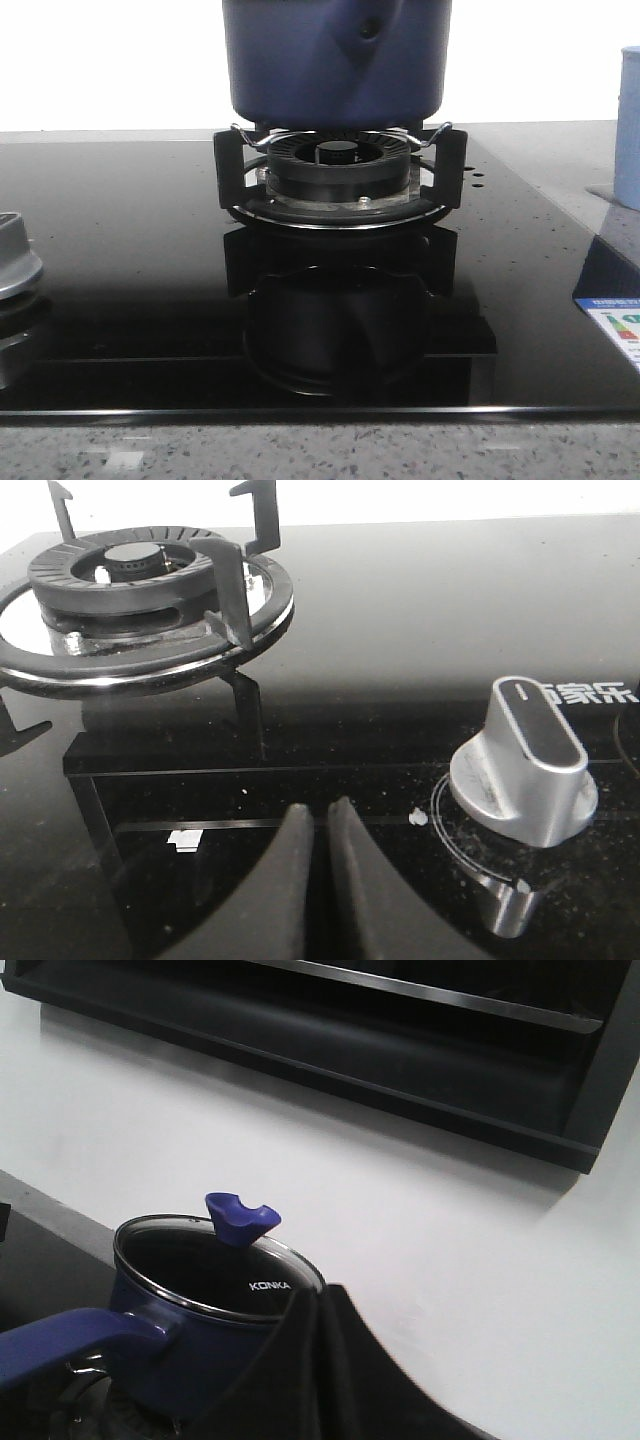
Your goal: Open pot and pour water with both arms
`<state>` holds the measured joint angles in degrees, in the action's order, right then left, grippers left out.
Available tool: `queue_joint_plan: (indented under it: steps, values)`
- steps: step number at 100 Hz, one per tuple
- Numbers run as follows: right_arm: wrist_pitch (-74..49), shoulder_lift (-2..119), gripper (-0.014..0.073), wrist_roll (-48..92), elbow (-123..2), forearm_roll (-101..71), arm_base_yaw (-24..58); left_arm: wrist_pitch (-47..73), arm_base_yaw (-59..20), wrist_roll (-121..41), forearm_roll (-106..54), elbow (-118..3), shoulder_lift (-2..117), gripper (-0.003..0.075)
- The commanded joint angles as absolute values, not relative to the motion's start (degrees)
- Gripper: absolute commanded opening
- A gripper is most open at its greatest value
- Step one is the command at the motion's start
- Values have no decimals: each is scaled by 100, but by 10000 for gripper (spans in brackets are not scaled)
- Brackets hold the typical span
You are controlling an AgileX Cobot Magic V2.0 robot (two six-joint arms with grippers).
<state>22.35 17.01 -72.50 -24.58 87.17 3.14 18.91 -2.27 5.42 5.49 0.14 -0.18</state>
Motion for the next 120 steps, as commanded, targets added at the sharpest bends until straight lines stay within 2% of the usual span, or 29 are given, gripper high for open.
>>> queue_joint_plan:
  steps: [1, 29, 42, 67, 75, 87, 94, 106, 120]
  values:
    - [2155, 1749, -64, -7261, -2588, 8598, 307, 1619, -219, 619, 520, 273, -190, -20]
    - [2147, 1749, -64, -7261, -2588, 8598, 307, 1619, -219, 619, 520, 273, -190, -20]
    - [1627, 1749, -64, -7261, -2430, 8674, 307, 1619, -219, 619, 520, 273, -190, -20]
    - [1361, 1749, -64, -7240, -2072, 8375, 307, 1619, -219, 619, 520, 273, -190, -20]
    - [1180, 1749, -64, -6139, -1957, 7654, 307, 1619, -219, 619, 520, 273, -190, -20]
    - [753, 1749, -64, -3013, -1718, 4761, 307, 1619, -219, 619, 520, 273, -190, -20]
    - [301, 1749, -64, -1923, -1596, 3275, 307, 1619, -219, 619, 520, 273, -190, -20]
    - [-584, 1741, -64, -1231, -1257, 1722, 206, 1619, -219, 619, 520, 273, -190, -20]
    - [-394, 1485, -64, -1231, -493, 1673, -80, 1619, -219, 619, 520, 273, -190, -20]
